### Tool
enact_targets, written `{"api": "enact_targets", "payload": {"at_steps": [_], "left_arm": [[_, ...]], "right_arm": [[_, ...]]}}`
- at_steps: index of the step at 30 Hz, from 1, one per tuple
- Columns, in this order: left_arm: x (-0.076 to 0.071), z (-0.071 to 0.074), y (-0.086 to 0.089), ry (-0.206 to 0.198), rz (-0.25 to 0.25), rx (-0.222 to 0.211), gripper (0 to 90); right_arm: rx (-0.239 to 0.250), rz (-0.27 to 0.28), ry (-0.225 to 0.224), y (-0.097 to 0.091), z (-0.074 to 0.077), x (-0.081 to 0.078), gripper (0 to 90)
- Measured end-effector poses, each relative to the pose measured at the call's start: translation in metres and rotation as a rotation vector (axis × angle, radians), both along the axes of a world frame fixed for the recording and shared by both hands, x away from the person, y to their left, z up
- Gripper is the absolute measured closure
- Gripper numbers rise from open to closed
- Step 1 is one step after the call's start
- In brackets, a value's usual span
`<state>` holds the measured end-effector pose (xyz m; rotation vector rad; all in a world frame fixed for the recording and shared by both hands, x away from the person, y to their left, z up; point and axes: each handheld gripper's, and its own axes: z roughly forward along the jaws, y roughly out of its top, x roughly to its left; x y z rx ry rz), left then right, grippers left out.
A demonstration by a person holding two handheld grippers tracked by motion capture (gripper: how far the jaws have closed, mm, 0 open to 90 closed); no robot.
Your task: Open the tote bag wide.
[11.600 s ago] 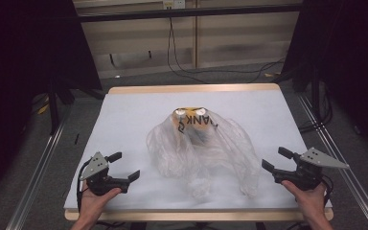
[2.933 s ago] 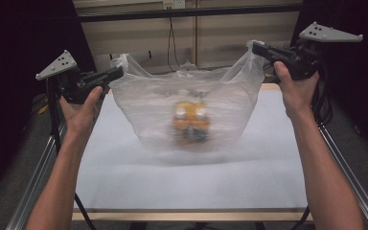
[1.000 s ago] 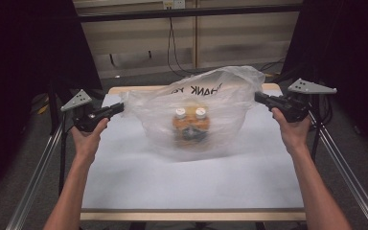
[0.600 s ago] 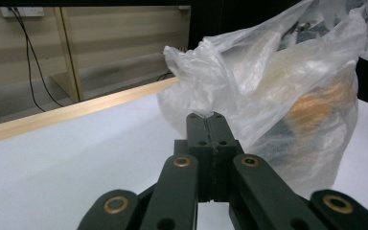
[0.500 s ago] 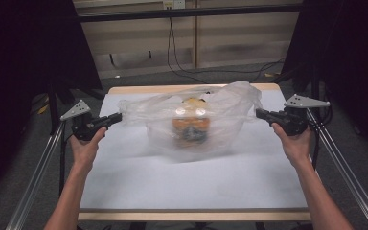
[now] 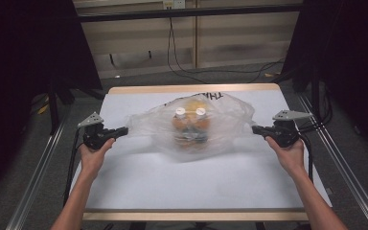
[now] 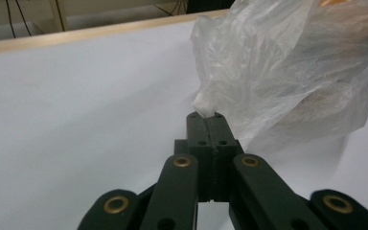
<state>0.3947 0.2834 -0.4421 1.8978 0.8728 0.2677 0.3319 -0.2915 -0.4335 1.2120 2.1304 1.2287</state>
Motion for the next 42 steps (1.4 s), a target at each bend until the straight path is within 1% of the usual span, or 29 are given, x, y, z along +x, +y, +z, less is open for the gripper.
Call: {"api": "enact_targets", "payload": {"at_steps": [2,3,5,8,10,11,13,15,17,18,19,20,21,22,24,26,27,28,30,31,32,33,34,36,38,39,40,41,42], "left_arm": [[0.001,-0.008,-0.004,0.015,-0.011,0.044,90.0],[0.001,-0.011,-0.005,0.025,-0.018,0.043,90.0],[0.004,-0.016,-0.005,0.039,-0.019,0.062,90.0],[0.006,-0.022,-0.005,0.058,-0.018,0.060,90.0],[0.007,-0.029,-0.006,0.076,-0.021,0.069,90.0],[0.007,-0.033,-0.006,0.085,-0.029,0.084,90.0],[0.007,-0.036,-0.007,0.091,-0.028,0.096,90.0],[0.006,-0.035,-0.008,0.084,-0.031,0.095,89.9],[0.004,-0.031,-0.006,0.067,-0.040,0.091,84.6],[0.002,-0.028,-0.005,0.057,-0.037,0.078,83.0],[0.000,-0.025,-0.003,0.048,-0.036,0.063,80.9],[-0.004,-0.019,-0.001,0.029,-0.041,0.045,76.5],[-0.008,-0.014,0.002,0.010,-0.037,0.039,71.2],[-0.011,-0.009,0.004,-0.001,-0.034,0.020,66.9],[-0.019,0.001,0.010,-0.025,-0.042,-0.026,61.5],[-0.028,0.010,0.014,-0.049,-0.045,-0.030,54.8],[-0.033,0.014,0.016,-0.062,-0.058,-0.034,53.5],[-0.038,0.018,0.017,-0.071,-0.058,-0.024,51.9],[-0.046,0.024,0.018,-0.091,-0.064,-0.037,47.1],[-0.051,0.029,0.019,-0.116,-0.053,-0.031,46.5],[-0.054,0.033,0.020,-0.122,-0.066,-0.064,44.9],[-0.055,0.036,0.021,-0.130,-0.065,-0.065,43.1],[-0.057,0.040,0.021,-0.139,-0.077,-0.080,43.0],[-0.060,0.050,0.018,-0.170,-0.068,-0.058,40.9],[-0.059,0.060,0.012,-0.198,-0.086,-0.068,40.5],[-0.059,0.066,0.007,-0.219,-0.079,-0.063,40.1],[-0.058,0.072,0.002,-0.229,-0.085,-0.076,39.9],[-0.058,0.072,0.002,-0.229,-0.085,-0.076,38.9],[-0.055,0.084,-0.006,-0.262,-0.111,-0.098,38.7]], "right_arm": [[-0.009,-0.004,0.026,0.000,-0.009,0.003,90.0],[-0.020,-0.006,0.043,0.000,-0.014,0.004,90.0],[-0.048,-0.002,0.067,0.002,-0.022,0.006,90.0],[-0.059,0.002,0.086,0.004,-0.029,0.008,90.0],[-0.065,0.003,0.106,0.005,-0.033,0.009,90.0],[-0.074,0.002,0.113,0.006,-0.036,0.010,90.0],[-0.095,0.014,0.134,0.008,-0.043,0.012,90.0],[-0.112,0.025,0.148,0.011,-0.048,0.012,90.0],[-0.121,0.027,0.141,0.012,-0.048,0.011,89.6],[-0.116,0.020,0.122,0.013,-0.046,0.009,88.0],[-0.110,0.024,0.103,0.012,-0.044,0.007,83.9],[-0.092,0.023,0.094,0.011,-0.041,0.005,78.3],[-0.072,0.023,0.070,0.010,-0.036,0.001,75.1],[-0.058,0.021,0.053,0.009,-0.031,-0.003,73.8],[-0.039,0.030,0.015,0.008,-0.021,-0.012,63.7],[-0.016,0.027,-0.012,0.006,-0.013,-0.021,56.2],[-0.009,0.026,-0.029,0.005,-0.007,-0.027,52.6],[0.000,0.027,-0.041,0.005,-0.002,-0.032,48.3],[0.014,0.032,-0.063,0.004,0.006,-0.040,41.1],[0.014,0.030,-0.073,0.004,0.009,-0.043,38.6],[0.019,0.034,-0.090,0.004,0.014,-0.047,36.8],[0.020,0.033,-0.105,0.004,0.019,-0.049,34.5],[0.024,0.032,-0.115,0.005,0.022,-0.050,32.4],[0.030,0.051,-0.140,0.009,0.032,-0.051,31.1],[0.030,0.070,-0.157,0.015,0.041,-0.047,30.2],[0.029,0.082,-0.166,0.020,0.046,-0.044,29.5],[0.024,0.094,-0.172,0.025,0.050,-0.040,29.2],[0.024,0.112,-0.179,0.031,0.054,-0.036,29.0],[0.020,0.121,-0.185,0.037,0.057,-0.033,29.0]]}}
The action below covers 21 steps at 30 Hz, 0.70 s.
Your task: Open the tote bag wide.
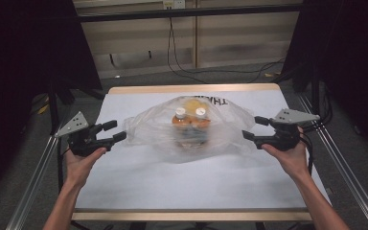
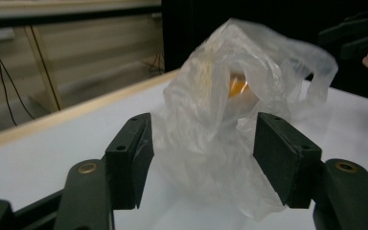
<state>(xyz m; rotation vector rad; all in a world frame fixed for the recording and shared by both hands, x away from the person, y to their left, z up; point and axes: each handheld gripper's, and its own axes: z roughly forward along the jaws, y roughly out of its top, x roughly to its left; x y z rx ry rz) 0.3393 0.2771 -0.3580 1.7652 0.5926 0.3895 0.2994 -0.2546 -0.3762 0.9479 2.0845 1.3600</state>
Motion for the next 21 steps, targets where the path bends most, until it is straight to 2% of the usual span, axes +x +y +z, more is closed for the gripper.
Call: {"api": "enact_targets", "payload": {"at_steps": [5,9,11,13,15,16,18,21], "left_arm": [[0.004,0.019,-0.012,-0.024,-0.019,-0.029,37.7],[0.004,0.021,-0.015,-0.027,-0.031,-0.030,36.3],[0.005,0.022,-0.015,-0.033,-0.026,-0.025,36.2],[0.007,0.025,-0.016,-0.042,-0.029,-0.042,35.9],[0.007,0.029,-0.018,-0.044,-0.041,-0.056,35.9],[0.007,0.031,-0.020,-0.047,-0.048,-0.051,35.9],[0.006,0.033,-0.022,-0.050,-0.049,-0.041,35.5],[0.004,0.033,-0.020,-0.050,-0.044,-0.037,35.3]], "right_arm": [[-0.033,0.046,-0.001,0.027,0.003,0.019,29.5],[-0.091,0.049,0.023,0.041,-0.005,0.037,33.1],[-0.095,0.049,0.042,0.043,-0.009,0.045,35.2],[-0.102,0.043,0.049,0.046,-0.013,0.051,46.7],[-0.100,0.043,0.051,0.047,-0.014,0.055,53.6],[-0.097,0.049,0.054,0.048,-0.014,0.057,61.8],[-0.097,0.054,0.057,0.048,-0.014,0.059,67.5],[-0.084,0.067,0.068,0.048,-0.016,0.062,83.3]]}}
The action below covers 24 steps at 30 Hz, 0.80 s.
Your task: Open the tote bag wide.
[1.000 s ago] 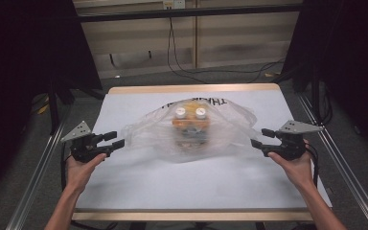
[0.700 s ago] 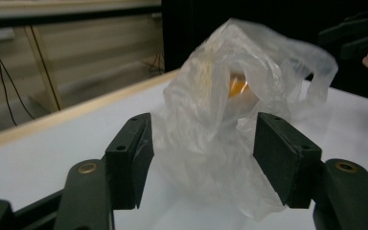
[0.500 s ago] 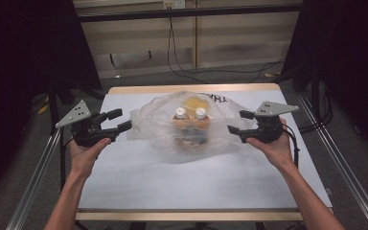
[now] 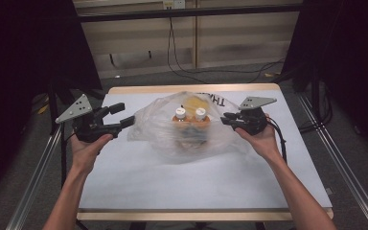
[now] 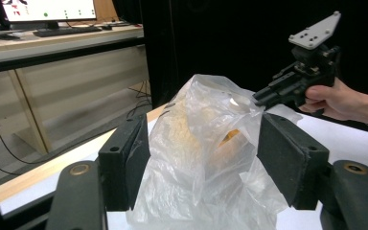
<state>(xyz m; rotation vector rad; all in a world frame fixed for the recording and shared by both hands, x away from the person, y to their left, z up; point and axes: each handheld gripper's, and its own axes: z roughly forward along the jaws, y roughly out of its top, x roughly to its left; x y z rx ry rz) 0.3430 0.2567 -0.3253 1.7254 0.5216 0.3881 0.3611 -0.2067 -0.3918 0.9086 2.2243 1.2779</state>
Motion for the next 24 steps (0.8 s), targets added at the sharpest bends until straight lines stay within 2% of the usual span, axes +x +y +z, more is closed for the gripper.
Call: {"api": "enact_targets", "payload": {"at_steps": [1,2,6,10,11,12,16,18,20,24], "left_arm": [[0.000,-0.001,0.002,0.003,0.008,0.003,35.3],[0.000,-0.001,0.004,0.002,0.002,0.008,35.3],[0.000,-0.001,0.014,0.009,0.032,0.005,35.0],[0.001,0.002,0.017,-0.001,0.043,-0.005,35.1],[0.001,0.003,0.017,-0.003,0.029,-0.021,35.1],[0.000,0.004,0.017,-0.006,0.045,-0.016,35.4],[0.002,0.003,0.018,-0.005,0.033,-0.016,35.4],[0.006,0.000,0.013,0.004,0.033,-0.020,35.4],[0.012,-0.003,0.007,0.014,0.020,-0.001,35.1],[0.037,-0.021,-0.010,0.072,0.016,0.026,31.2]], "right_arm": [[0.008,0.010,0.003,0.000,0.000,0.000,88.4],[0.013,0.011,0.002,0.000,0.000,0.000,89.7],[0.038,0.008,-0.007,-0.001,0.006,0.002,90.0],[0.064,0.006,-0.032,0.000,0.020,0.007,90.0],[0.069,0.002,-0.043,0.001,0.026,0.010,90.0],[0.074,0.002,-0.050,0.002,0.030,0.012,90.0],[0.098,-0.004,-0.067,0.007,0.043,0.023,90.0],[0.105,-0.002,-0.059,0.010,0.044,0.030,90.0],[0.113,0.004,-0.056,0.016,0.043,0.035,90.0],[0.101,0.017,-0.048,0.024,0.039,0.039,90.0]]}}
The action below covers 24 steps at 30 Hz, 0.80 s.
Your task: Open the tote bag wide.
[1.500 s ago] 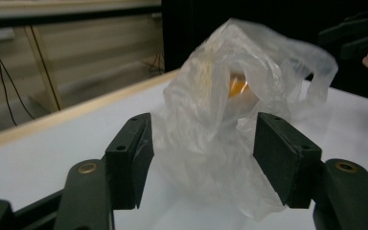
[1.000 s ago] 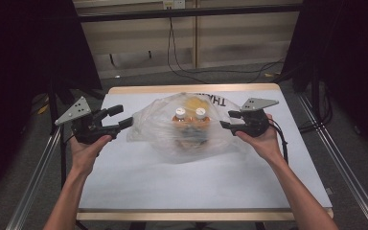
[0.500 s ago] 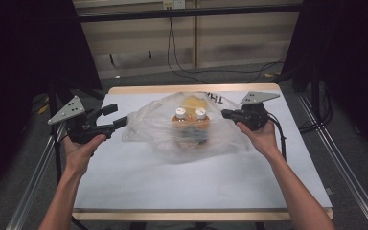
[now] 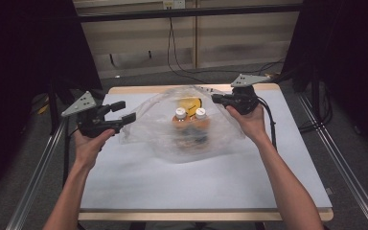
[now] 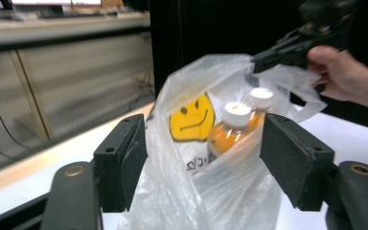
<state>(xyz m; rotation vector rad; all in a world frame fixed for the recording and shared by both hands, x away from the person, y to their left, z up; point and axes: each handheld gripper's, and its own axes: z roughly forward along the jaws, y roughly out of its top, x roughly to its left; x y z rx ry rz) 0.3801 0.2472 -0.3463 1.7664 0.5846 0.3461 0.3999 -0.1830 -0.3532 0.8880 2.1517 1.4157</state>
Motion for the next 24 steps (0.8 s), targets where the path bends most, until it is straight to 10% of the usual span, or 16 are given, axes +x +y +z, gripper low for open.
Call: {"api": "enact_targets", "payload": {"at_steps": [6,12,24], "left_arm": [[0.042,-0.035,-0.015,0.100,0.092,0.137,36.8],[0.063,-0.058,-0.010,0.179,0.069,0.046,88.8],[0.070,-0.107,-0.024,0.325,0.016,0.156,89.8]], "right_arm": [[0.007,0.002,0.006,0.000,-0.003,0.005,90.0],[-0.019,-0.037,0.041,-0.006,-0.015,0.018,90.0],[-0.104,-0.083,0.168,-0.019,-0.073,0.031,90.0]]}}
